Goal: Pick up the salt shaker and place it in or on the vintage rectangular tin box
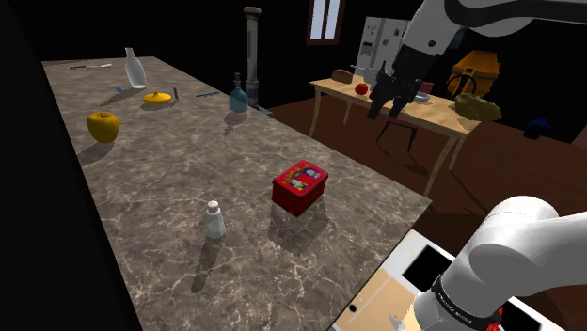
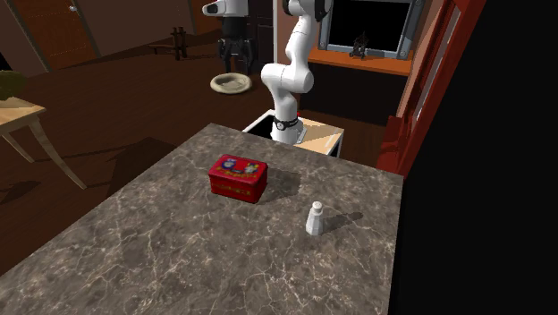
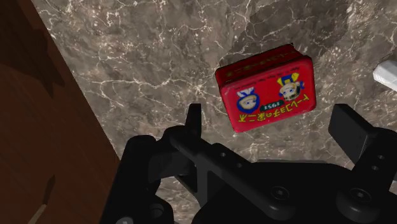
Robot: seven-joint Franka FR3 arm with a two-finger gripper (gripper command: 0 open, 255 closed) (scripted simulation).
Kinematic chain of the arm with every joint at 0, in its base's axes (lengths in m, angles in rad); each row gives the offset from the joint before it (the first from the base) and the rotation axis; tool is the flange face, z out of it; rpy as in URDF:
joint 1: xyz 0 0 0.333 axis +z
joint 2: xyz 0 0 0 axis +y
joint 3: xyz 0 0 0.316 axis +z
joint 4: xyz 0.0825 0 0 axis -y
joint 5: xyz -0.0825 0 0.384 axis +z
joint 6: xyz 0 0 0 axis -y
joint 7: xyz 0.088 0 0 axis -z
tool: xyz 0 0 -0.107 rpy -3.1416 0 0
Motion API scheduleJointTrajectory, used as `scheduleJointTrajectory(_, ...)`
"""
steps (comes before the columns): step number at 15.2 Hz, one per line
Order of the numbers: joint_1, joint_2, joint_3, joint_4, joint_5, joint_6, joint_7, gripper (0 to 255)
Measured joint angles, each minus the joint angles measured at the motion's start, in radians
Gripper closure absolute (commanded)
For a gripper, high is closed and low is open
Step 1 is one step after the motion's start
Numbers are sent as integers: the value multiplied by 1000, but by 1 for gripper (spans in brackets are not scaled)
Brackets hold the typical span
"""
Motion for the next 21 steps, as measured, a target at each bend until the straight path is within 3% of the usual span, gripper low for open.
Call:
scheduleJointTrajectory(9,32,160,139,16,65,90,167,0)
scheduleJointTrajectory(21,68,564,345,217,91,203,463,0)
